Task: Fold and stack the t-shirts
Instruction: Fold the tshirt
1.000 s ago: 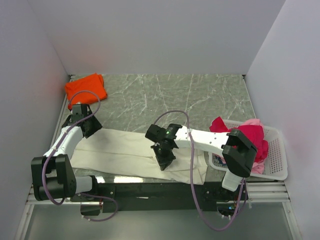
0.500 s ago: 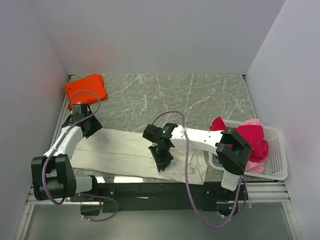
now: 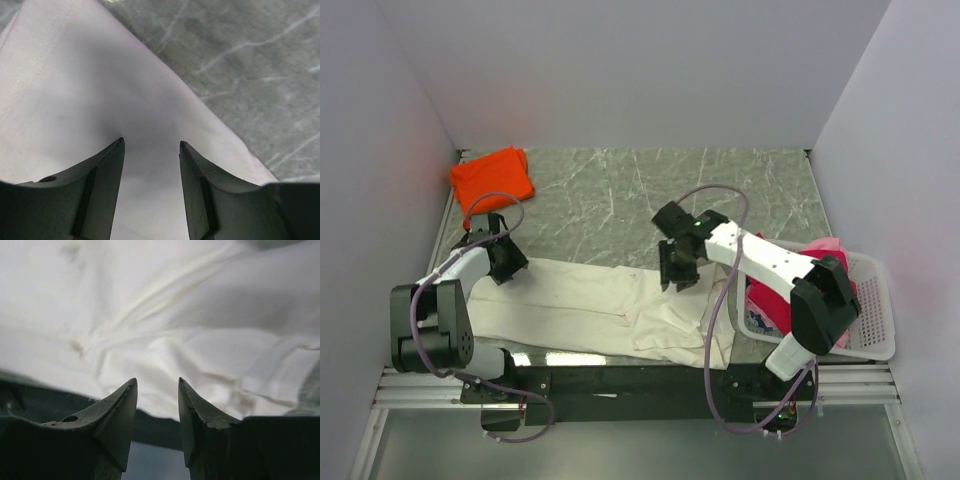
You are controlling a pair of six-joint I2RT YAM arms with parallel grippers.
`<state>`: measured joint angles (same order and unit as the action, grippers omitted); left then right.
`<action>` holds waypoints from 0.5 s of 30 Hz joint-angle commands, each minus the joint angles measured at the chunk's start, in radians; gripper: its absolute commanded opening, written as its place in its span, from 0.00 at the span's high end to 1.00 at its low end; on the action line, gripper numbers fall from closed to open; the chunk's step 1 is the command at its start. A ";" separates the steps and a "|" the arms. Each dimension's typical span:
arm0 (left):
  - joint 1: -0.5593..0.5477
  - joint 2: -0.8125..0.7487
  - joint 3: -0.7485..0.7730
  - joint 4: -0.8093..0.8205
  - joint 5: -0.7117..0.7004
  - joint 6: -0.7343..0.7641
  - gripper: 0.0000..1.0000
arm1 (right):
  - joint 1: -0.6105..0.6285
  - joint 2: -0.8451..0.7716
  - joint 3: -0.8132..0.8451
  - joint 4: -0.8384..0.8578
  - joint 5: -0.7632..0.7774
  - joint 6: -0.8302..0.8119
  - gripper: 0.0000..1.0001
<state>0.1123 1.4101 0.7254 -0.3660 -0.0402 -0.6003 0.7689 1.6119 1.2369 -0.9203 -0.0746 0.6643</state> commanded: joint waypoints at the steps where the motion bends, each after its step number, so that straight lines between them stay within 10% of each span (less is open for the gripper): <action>1: 0.032 0.039 0.002 0.056 0.023 -0.027 0.47 | -0.115 -0.037 -0.045 0.004 0.119 -0.045 0.54; 15: 0.144 0.133 0.042 0.070 -0.006 -0.020 0.48 | -0.332 0.112 -0.021 0.139 0.199 -0.114 0.52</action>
<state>0.2409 1.4979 0.7578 -0.2955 0.0025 -0.6262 0.4557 1.6947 1.1870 -0.8295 0.0910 0.5724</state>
